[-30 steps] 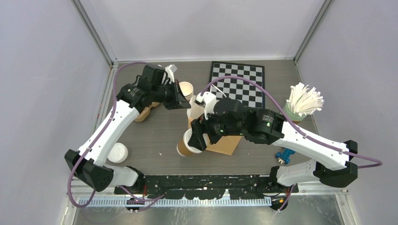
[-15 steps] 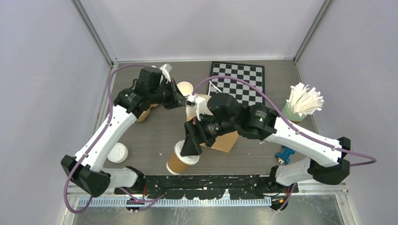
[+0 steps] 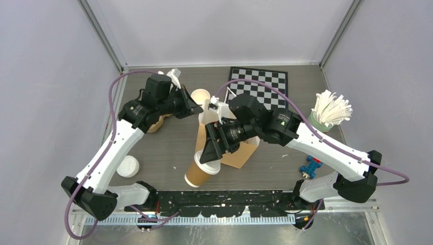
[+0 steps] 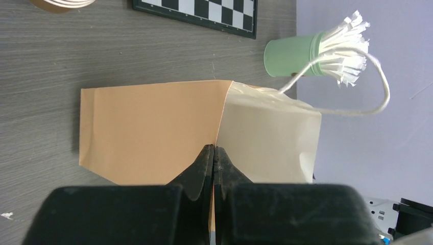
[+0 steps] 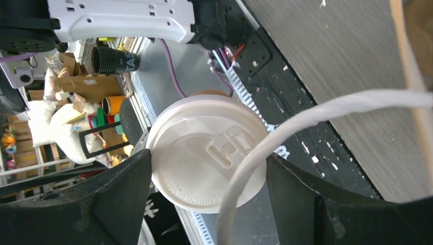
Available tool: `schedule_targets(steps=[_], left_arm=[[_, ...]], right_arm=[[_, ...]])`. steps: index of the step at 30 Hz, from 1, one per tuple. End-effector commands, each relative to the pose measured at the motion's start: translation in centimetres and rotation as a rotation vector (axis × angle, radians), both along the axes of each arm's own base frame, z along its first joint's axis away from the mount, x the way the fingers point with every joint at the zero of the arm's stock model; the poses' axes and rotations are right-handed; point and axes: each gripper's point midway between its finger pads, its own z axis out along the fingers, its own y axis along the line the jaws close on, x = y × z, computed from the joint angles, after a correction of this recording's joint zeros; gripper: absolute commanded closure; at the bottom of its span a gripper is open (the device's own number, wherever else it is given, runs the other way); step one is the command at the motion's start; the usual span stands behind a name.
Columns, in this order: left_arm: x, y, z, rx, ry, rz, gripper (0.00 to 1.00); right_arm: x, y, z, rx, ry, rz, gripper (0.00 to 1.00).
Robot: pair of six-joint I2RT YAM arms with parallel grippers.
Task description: Pack the takeout coffee
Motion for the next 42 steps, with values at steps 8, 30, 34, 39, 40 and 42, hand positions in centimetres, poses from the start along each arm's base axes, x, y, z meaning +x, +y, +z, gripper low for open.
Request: schedule_targets(steps=[8,30,34,39,40,42], left_arm=[[0.7,1.3,2.7,-0.063,-0.123,0.101,1.00],[2.0,2.2,1.3,-0.026,-0.087,0.155,1.00],[1.5,2.3,1.3,-0.012,-0.100,0.134,1.00],[0.9,2.7,1.6,0.010,-0.106,0.121,0.99],[0.8,2.8,1.6,0.011,-0.105,0.120,0.97],[0.7,2.8,1.6,0.014,-0.100,0.119,0.91]], right_arm=[[-2.9,-0.1,1.0,0.037,0.153,0.072,0.24],[-5.9,0.8,5.1,0.115,0.144,0.231,0.24],[-4.8,1.5,7.9,0.183,0.085,0.208,0.24],[0.4,1.2,12.1,0.270,-0.035,0.031,0.24],[1.9,0.8,12.7,0.281,-0.062,-0.023,0.24],[4.9,-0.3,13.6,0.291,-0.131,-0.135,0.24]])
